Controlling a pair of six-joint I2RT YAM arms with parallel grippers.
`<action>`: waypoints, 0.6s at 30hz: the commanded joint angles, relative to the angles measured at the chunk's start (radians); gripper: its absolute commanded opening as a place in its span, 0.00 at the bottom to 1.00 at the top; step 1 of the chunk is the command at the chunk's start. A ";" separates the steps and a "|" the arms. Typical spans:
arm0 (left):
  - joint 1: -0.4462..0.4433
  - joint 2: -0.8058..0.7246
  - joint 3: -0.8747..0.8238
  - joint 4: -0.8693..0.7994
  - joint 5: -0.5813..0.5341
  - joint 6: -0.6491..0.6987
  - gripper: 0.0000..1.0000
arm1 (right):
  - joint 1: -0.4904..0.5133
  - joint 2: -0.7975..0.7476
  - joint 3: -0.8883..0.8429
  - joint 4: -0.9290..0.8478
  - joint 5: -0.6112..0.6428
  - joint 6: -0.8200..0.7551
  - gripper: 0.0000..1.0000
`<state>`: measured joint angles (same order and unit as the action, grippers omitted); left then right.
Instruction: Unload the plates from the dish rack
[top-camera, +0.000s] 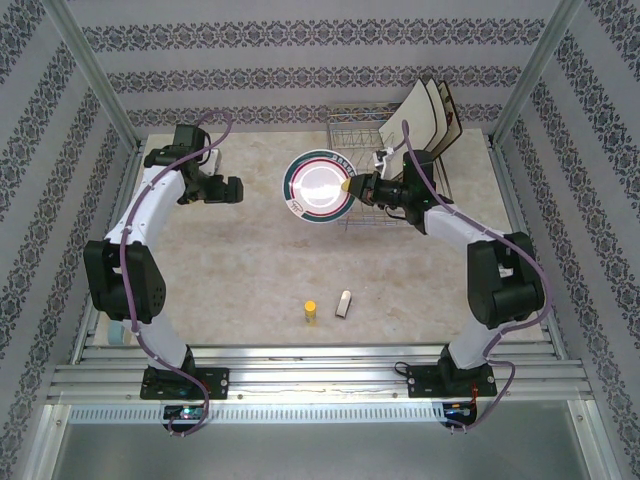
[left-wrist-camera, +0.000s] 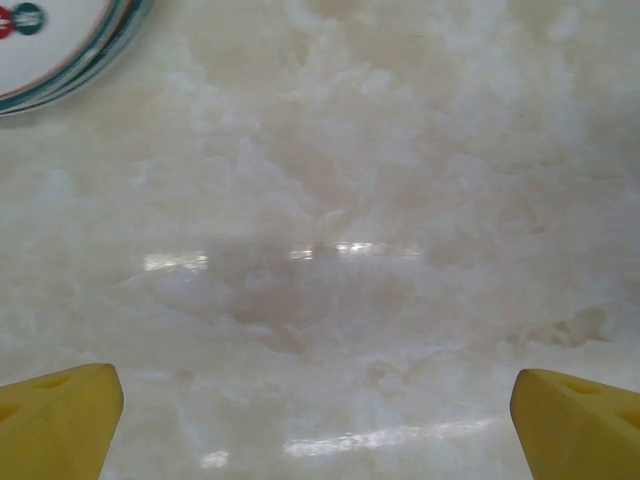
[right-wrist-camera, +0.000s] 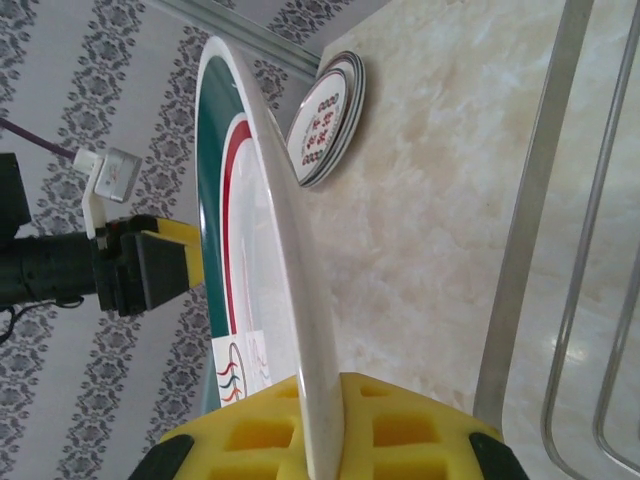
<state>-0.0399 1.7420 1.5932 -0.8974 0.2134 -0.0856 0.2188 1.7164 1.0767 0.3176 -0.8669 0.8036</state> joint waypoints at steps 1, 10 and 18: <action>-0.005 -0.065 -0.008 0.088 0.211 -0.014 1.00 | 0.009 0.023 0.017 0.133 -0.053 0.046 0.00; -0.003 -0.107 -0.229 0.578 0.700 -0.311 1.00 | 0.038 0.082 0.091 0.132 -0.064 0.067 0.00; -0.012 -0.063 -0.341 0.887 0.809 -0.512 0.97 | 0.098 0.137 0.161 0.133 -0.060 0.087 0.00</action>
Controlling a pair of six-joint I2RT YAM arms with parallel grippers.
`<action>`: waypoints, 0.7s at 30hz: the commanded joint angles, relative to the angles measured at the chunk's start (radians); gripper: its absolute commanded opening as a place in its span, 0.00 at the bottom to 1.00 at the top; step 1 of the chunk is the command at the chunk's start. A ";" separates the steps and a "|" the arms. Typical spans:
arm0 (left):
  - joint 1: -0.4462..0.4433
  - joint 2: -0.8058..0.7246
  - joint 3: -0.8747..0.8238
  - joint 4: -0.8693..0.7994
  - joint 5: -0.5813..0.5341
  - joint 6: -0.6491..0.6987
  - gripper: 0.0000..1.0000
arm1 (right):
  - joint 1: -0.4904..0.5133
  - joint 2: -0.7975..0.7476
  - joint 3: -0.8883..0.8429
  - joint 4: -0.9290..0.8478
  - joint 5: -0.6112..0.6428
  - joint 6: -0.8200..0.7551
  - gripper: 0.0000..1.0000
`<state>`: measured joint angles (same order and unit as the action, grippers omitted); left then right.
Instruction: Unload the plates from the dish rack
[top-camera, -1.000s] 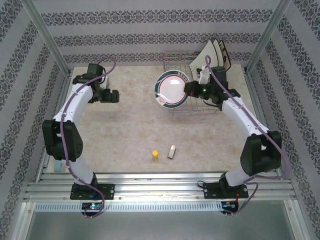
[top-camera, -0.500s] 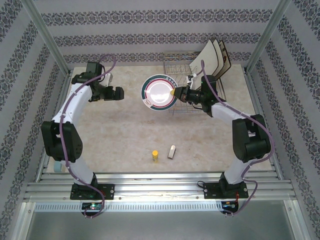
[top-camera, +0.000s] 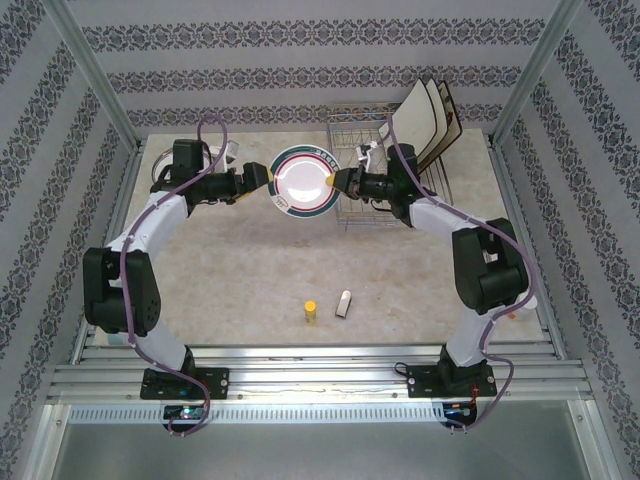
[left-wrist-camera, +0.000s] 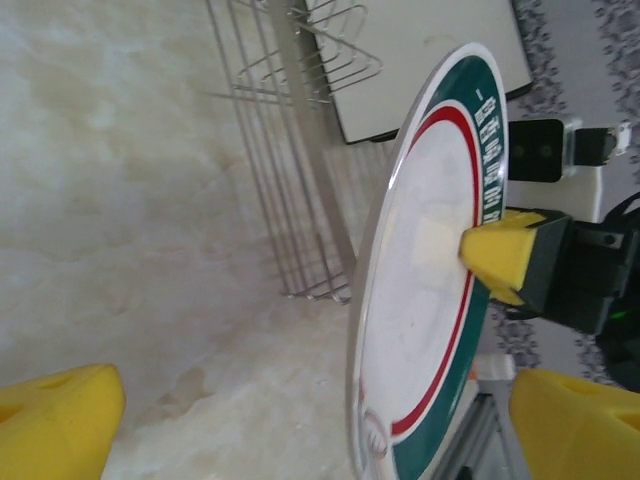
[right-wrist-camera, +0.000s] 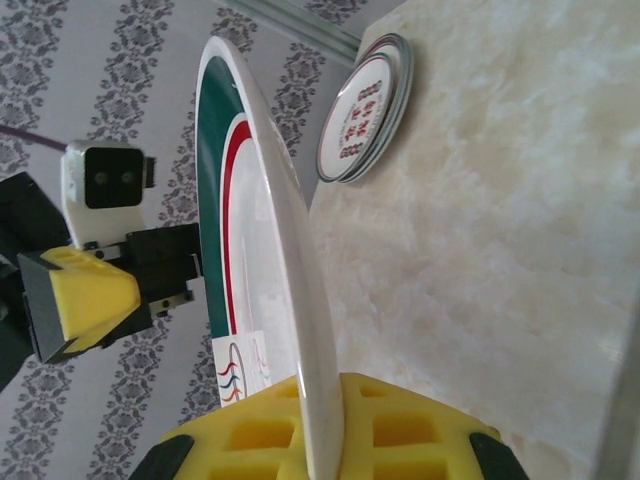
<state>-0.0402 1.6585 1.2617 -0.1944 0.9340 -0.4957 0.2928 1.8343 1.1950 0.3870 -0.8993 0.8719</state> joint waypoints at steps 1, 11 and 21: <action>-0.011 0.026 -0.014 0.199 0.091 -0.113 0.94 | 0.033 0.027 0.047 0.071 -0.026 0.026 0.00; -0.012 0.046 -0.031 0.241 0.111 -0.145 0.37 | 0.055 0.058 0.090 0.087 -0.023 0.053 0.00; -0.012 0.062 -0.045 0.286 0.135 -0.173 0.19 | 0.058 0.070 0.134 0.072 -0.029 0.056 0.00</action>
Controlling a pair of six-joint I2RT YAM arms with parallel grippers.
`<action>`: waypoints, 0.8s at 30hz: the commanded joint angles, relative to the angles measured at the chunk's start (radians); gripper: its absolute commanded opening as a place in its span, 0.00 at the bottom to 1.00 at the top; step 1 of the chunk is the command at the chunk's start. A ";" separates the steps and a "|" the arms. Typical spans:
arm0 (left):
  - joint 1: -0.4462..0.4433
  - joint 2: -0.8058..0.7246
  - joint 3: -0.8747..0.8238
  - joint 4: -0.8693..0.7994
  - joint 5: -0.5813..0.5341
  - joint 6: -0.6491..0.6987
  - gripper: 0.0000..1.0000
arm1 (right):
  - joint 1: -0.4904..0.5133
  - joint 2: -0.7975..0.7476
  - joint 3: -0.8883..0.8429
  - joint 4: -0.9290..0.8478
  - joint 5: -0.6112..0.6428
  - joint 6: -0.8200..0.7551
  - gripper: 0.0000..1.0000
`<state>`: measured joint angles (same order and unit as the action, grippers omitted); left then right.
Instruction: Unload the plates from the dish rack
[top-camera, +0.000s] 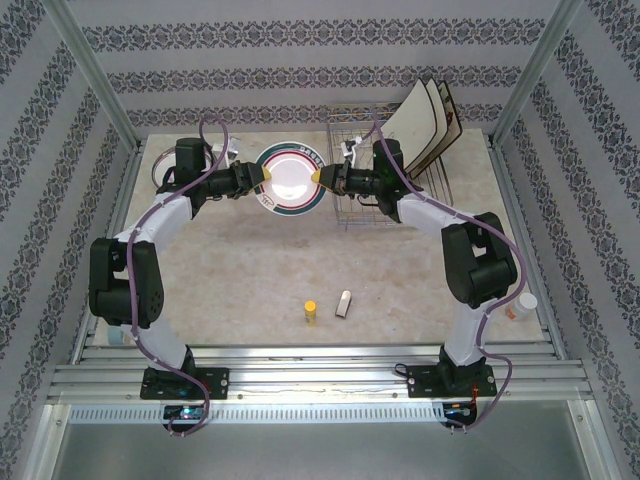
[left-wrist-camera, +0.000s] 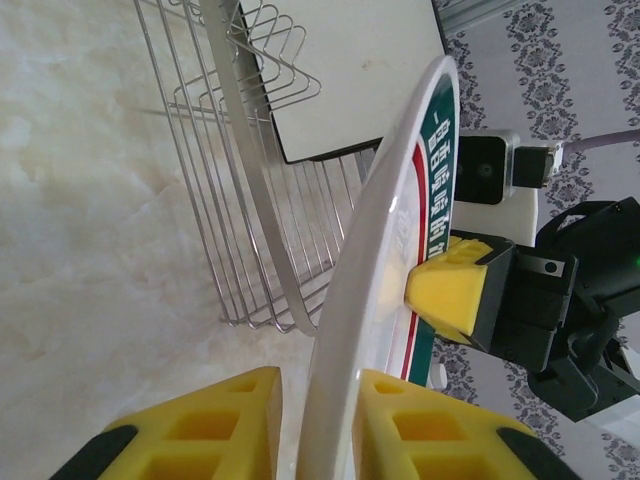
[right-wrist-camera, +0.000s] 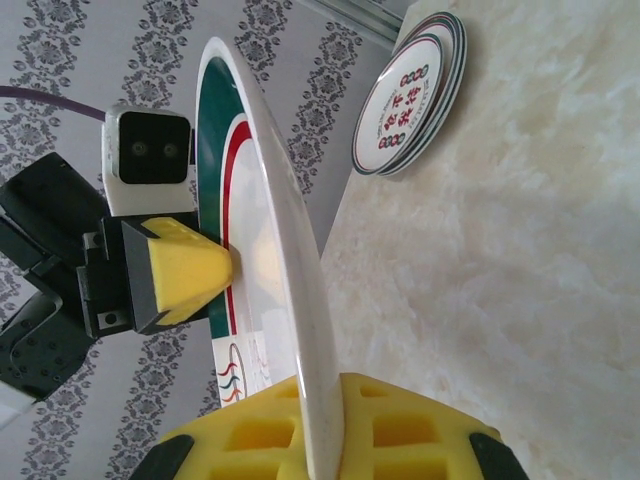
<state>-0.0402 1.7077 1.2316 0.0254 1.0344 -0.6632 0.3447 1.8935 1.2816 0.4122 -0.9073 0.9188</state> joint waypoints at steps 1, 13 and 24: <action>-0.012 0.013 -0.016 0.068 0.035 -0.007 0.15 | 0.007 0.014 0.053 0.044 -0.021 0.009 0.00; 0.059 -0.012 -0.038 0.144 -0.033 -0.090 0.00 | -0.047 -0.030 0.140 -0.302 0.072 -0.190 0.98; 0.282 -0.131 -0.213 0.380 -0.333 -0.265 0.00 | -0.074 -0.070 0.423 -1.231 0.966 -0.755 0.98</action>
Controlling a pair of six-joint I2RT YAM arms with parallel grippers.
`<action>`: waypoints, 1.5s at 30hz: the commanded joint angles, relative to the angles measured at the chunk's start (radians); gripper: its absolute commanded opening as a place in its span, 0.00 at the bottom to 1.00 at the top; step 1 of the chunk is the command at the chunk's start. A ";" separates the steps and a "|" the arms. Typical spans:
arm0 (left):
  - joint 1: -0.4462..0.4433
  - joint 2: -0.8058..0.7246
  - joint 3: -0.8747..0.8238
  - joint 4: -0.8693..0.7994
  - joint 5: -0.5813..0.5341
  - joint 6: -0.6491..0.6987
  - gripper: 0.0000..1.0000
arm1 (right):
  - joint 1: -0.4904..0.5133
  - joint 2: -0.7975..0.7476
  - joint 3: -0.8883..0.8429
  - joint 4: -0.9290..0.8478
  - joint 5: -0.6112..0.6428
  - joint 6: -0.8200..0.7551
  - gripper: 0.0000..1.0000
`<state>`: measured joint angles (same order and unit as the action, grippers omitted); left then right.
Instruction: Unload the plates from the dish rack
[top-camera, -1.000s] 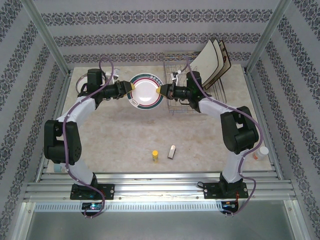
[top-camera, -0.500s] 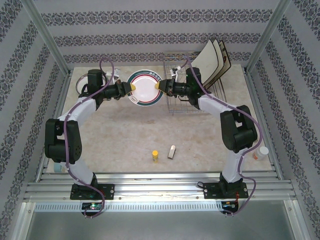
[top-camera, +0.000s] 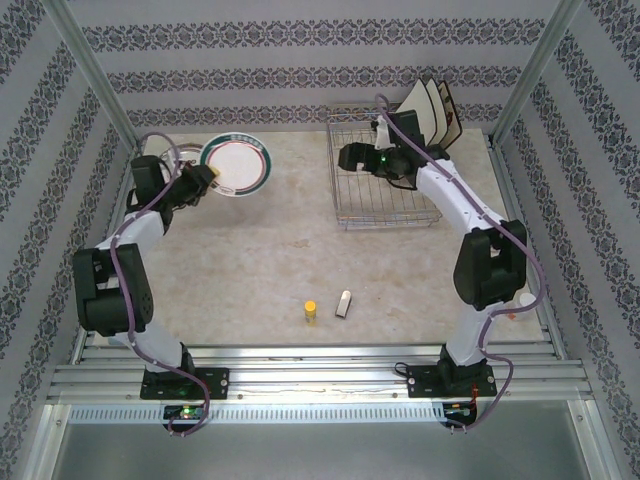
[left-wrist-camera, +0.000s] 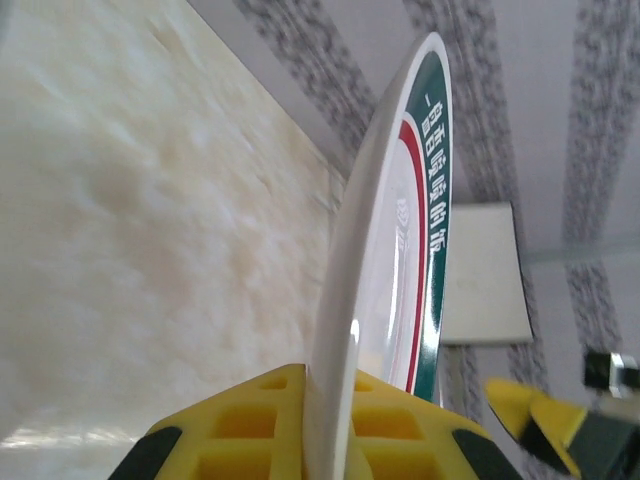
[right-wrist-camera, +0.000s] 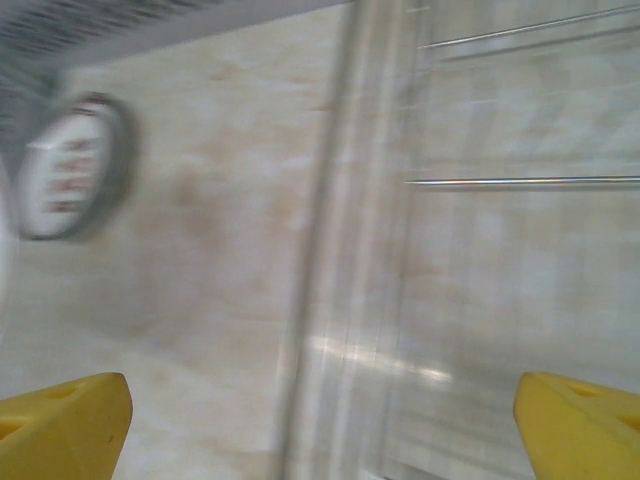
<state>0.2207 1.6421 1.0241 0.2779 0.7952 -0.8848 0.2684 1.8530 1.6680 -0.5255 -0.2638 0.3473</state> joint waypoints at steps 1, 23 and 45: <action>0.037 -0.070 -0.011 0.126 -0.122 -0.043 0.00 | 0.002 -0.036 0.037 -0.320 0.387 -0.200 0.98; 0.218 0.218 0.063 0.227 -0.285 -0.105 0.00 | -0.029 -0.213 -0.082 -0.336 0.493 -0.279 0.98; 0.214 0.487 0.279 0.191 -0.271 -0.146 0.00 | -0.027 -0.148 -0.040 -0.337 0.491 -0.286 0.98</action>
<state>0.4339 2.1056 1.2472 0.4400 0.4927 -1.0153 0.2504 1.6794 1.5982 -0.8490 0.2062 0.0734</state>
